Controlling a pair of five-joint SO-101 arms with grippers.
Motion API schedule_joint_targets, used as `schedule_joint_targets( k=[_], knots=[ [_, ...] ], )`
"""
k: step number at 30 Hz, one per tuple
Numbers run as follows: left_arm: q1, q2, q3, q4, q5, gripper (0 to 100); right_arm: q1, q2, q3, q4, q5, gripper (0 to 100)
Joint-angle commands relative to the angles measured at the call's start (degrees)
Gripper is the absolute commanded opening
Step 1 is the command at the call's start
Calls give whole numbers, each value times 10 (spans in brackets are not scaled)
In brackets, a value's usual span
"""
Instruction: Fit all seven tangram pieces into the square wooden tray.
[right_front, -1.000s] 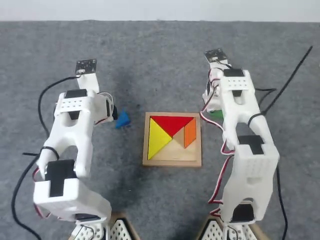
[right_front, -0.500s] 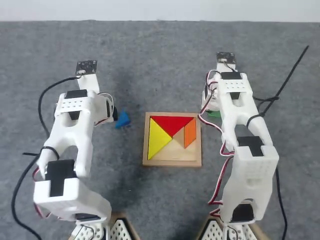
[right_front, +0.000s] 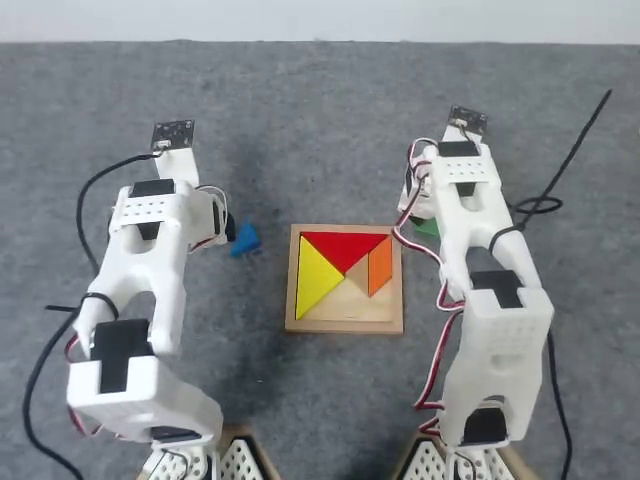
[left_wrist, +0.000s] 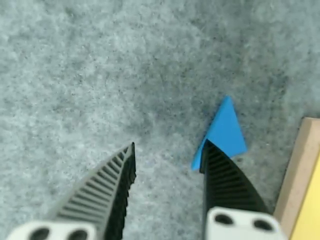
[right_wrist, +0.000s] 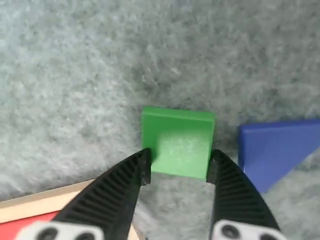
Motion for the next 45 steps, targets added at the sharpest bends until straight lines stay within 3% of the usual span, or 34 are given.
schedule_joint_targets(
  k=[1,4,6,12,18,29,35,40,45],
  knots=[
    [3,-19,-4,-10,-5,206,-22,11,-16,7,-23,262],
    [3,-19,-4,-10,-5,206,-29,12,-16,6,-24,345],
    [3,-19,-4,-10,-5,206,-30,12,-16,6,-24,348],
    [3,-19,-2,-10,-5,206,-26,13,-16,6,-22,251],
    [3,-19,-1,-9,-5,206,-23,7,-16,-21,50,82],
    [3,-19,-1,-9,-5,206,16,-8,-16,-16,104,65],
    [3,-19,-1,-9,-5,206,24,-62,-16,2,125,118],
    [6,-19,-2,-10,-5,206,22,-81,-50,-65,12,280],
    [4,-15,-1,-10,-5,206,9,-11,-152,-109,5,316]
  ],
)
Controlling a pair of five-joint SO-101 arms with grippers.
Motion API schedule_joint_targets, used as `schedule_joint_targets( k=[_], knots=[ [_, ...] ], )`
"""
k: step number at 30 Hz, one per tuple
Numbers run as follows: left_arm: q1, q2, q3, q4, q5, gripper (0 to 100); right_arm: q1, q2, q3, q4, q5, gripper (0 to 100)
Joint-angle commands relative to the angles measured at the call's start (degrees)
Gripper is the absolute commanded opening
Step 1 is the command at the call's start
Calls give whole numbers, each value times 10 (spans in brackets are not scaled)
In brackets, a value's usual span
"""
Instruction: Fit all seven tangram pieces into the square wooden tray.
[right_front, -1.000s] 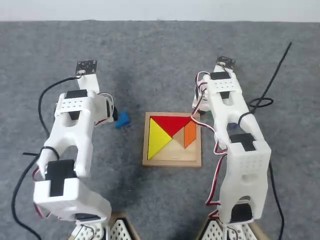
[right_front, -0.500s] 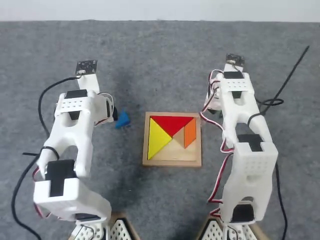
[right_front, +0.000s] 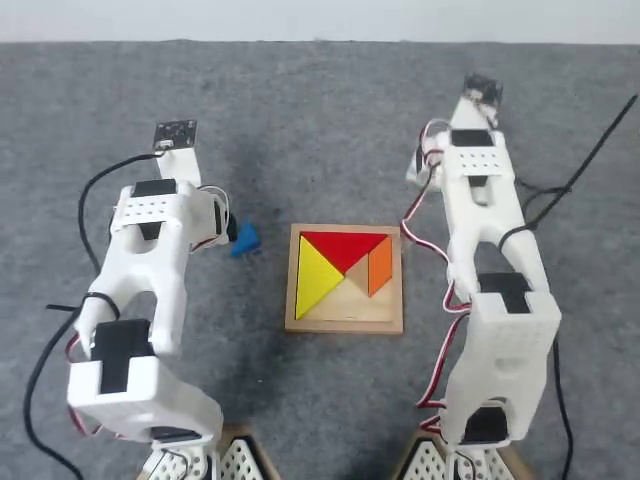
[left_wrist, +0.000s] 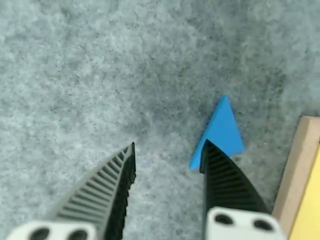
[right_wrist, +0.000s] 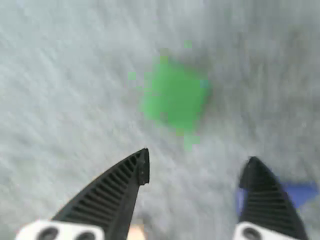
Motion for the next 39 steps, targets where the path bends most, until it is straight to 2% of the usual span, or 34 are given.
schedule_joint_targets(
  k=[1,3,9,19,21,26,34,39],
  knots=[
    [0,-15,-1,-10,-5,206,-13,38,-95,-27,-11,310],
    [0,-16,-1,-10,-5,206,-15,84,-135,-28,-21,300],
    [-1,-18,0,-8,-5,206,-15,184,-209,-22,-118,296],
    [-1,-19,5,-7,-5,206,-7,208,-213,7,-116,292],
    [-1,-19,6,-6,-5,206,-5,209,-213,8,-109,240],
    [-1,-19,6,-6,-5,206,-5,209,-213,35,-62,5],
    [-1,-18,6,-9,-5,206,15,197,-217,127,-56,7],
    [-1,-18,6,-9,-5,206,32,172,-231,199,-25,7]
  ],
)
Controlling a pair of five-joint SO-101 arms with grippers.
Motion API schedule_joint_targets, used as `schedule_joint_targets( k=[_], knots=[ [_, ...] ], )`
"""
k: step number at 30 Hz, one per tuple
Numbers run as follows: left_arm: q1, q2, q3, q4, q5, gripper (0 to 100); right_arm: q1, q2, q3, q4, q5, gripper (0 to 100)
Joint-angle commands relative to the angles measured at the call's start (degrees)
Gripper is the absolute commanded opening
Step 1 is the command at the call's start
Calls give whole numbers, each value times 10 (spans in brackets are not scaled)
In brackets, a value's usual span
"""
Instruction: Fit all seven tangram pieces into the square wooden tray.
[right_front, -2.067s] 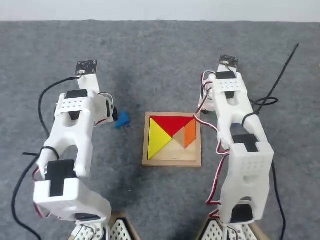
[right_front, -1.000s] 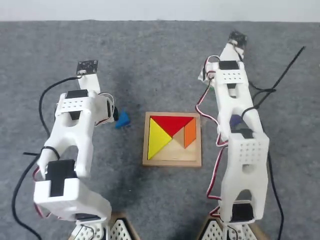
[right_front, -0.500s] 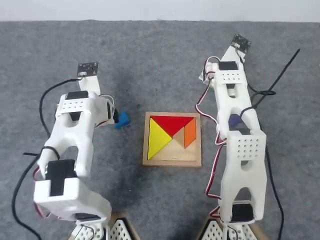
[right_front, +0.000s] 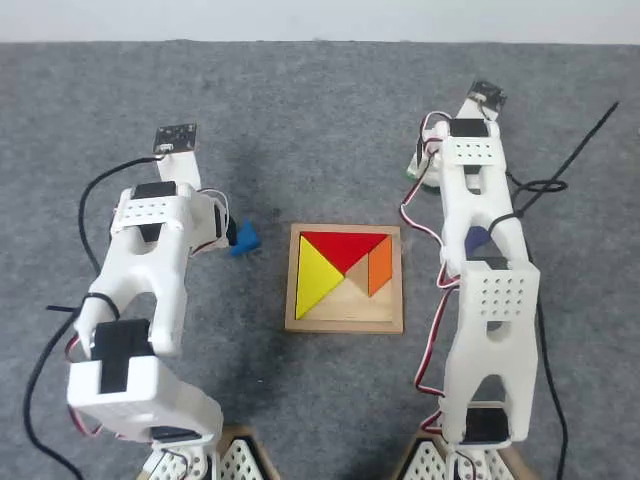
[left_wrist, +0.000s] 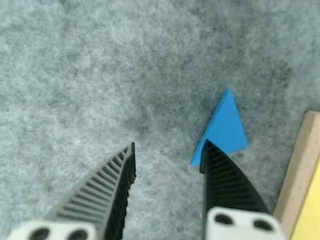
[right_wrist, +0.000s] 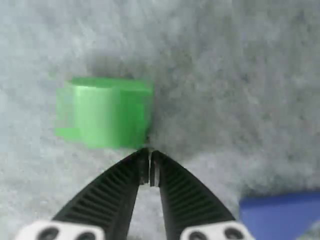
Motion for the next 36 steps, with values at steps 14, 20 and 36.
schedule_joint_targets(
  k=[14,20,36],
  knots=[
    [0,-15,-4,-10,-5,206,-16,-73,-61,-74,-74,72],
    [2,-18,6,-11,-5,206,-41,-38,-62,-111,-217,433],
    [0,-19,7,-9,-6,206,-40,45,-63,-84,-151,218]
  ],
)
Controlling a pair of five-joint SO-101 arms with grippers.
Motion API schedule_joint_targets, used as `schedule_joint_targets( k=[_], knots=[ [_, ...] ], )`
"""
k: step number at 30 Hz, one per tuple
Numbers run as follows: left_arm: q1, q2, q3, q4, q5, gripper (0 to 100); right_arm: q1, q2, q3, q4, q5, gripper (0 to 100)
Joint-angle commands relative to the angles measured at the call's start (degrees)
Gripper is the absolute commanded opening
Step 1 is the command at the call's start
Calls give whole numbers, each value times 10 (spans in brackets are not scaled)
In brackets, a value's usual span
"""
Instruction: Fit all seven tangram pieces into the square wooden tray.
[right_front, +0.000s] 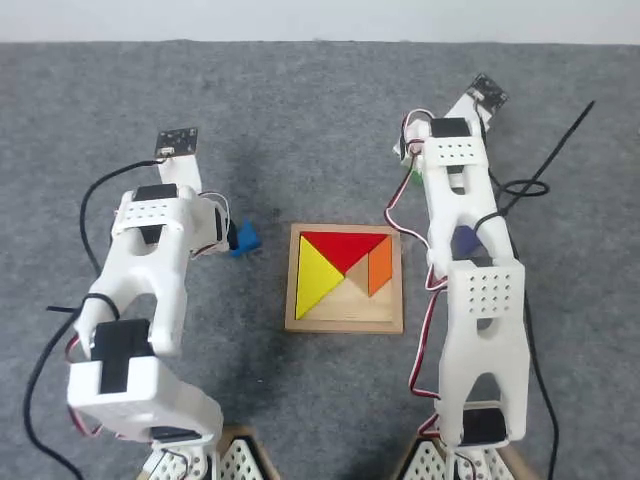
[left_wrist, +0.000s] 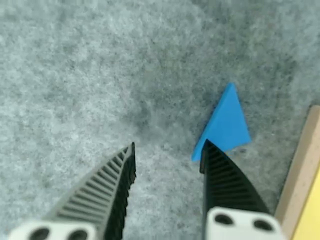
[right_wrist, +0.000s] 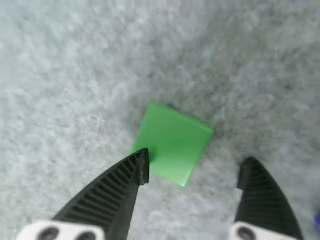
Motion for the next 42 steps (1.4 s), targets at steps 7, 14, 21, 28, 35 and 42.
schedule_joint_targets(
  k=[7,14,21,28,35,42],
  knots=[
    [-1,-19,-3,-7,-6,206,0,0,-25,47,14,177],
    [-1,-19,-3,-9,-6,206,2,-65,-87,105,-36,177],
    [1,-19,-3,-10,-6,206,19,-63,-108,-23,-30,177],
    [4,-19,-3,-10,-6,206,12,-22,-108,-80,18,177],
    [0,-19,-2,-5,-6,206,0,59,-108,-117,91,173],
    [0,-19,6,-8,-6,206,4,98,-125,-102,109,173]
  ],
)
